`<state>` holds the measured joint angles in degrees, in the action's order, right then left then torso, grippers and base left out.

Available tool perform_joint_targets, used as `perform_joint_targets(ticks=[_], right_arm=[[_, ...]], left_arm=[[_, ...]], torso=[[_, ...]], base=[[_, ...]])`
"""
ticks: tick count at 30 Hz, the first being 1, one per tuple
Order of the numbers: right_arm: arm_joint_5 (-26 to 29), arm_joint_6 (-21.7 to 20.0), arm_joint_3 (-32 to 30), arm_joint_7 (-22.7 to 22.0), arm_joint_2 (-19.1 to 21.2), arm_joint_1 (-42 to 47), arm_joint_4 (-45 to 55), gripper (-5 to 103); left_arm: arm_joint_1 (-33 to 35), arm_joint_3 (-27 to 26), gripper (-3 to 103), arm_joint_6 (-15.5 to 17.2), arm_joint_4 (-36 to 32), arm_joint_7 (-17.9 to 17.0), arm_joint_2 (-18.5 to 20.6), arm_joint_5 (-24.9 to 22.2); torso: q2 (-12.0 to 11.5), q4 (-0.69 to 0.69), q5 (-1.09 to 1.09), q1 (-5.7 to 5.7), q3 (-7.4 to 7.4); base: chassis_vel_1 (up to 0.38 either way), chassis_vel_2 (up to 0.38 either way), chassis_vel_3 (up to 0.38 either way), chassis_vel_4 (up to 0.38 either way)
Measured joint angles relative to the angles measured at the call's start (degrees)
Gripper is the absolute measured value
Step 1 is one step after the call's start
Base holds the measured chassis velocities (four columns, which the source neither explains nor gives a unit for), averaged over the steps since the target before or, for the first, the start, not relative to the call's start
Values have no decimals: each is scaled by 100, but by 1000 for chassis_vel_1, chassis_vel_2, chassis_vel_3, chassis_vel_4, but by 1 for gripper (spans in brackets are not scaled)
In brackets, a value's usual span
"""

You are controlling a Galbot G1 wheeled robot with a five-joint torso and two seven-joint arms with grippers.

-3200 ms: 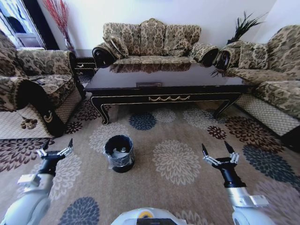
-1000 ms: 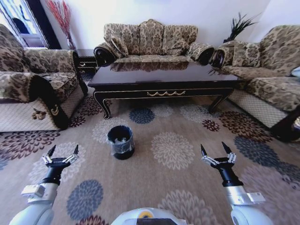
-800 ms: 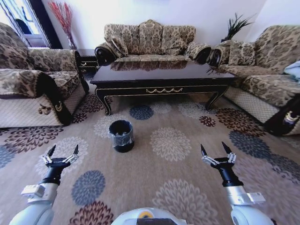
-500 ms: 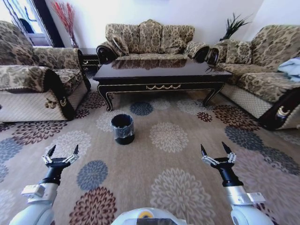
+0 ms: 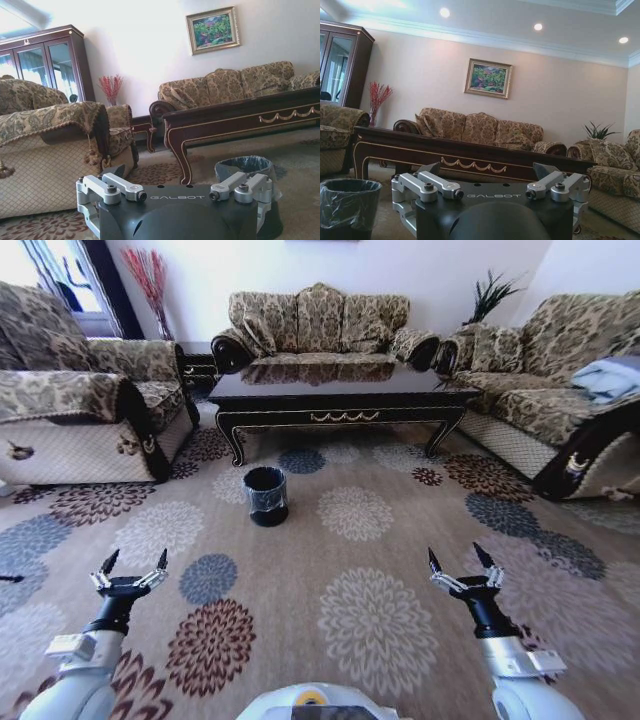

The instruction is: Move to the front of the table and pick up the trash from the floor, then place it into the trash bin.

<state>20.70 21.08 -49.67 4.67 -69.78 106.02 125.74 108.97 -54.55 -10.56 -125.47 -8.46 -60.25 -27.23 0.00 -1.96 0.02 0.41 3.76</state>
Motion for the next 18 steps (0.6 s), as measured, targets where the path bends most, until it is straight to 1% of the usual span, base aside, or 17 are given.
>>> perform_joint_targets(ticks=[3, 5, 6, 7, 11, 18], right_arm=[[0, 0, 0, 0, 0, 0, 0, 100], [0, 0, 0, 0, 0, 0, 0, 100], [0, 0, 0, 0, 0, 0, 0, 100], [0, 0, 0, 0, 0, 0, 0, 100], [0, 0, 0, 0, 0, 0, 0, 100], [0, 0, 0, 0, 0, 0, 0, 100]], left_arm=[[0, 0, 100, 0, 0, 0, 0, 0], [0, 0, 100, 0, 0, 0, 0, 0], [0, 0, 100, 0, 0, 0, 0, 0], [0, 0, 100, 0, 0, 0, 0, 0], [-1, 0, 100, -1, 0, 0, 0, 0], [0, 0, 100, -1, 0, 0, 0, 0]], torso=[[0, 3, -3, 0, 0], [0, 2, 0, 0, 0], [0, -1, -3, 0, 0], [0, 0, 0, 0, 0], [0, 2, -2, 0, 0], [0, 1, -2, 0, 0]], base=[[228, -240, -206, 248], [233, -224, -227, 226], [216, -215, -241, 181], [228, -221, -231, 220], [216, -212, -221, 219], [194, -187, -185, 189]])
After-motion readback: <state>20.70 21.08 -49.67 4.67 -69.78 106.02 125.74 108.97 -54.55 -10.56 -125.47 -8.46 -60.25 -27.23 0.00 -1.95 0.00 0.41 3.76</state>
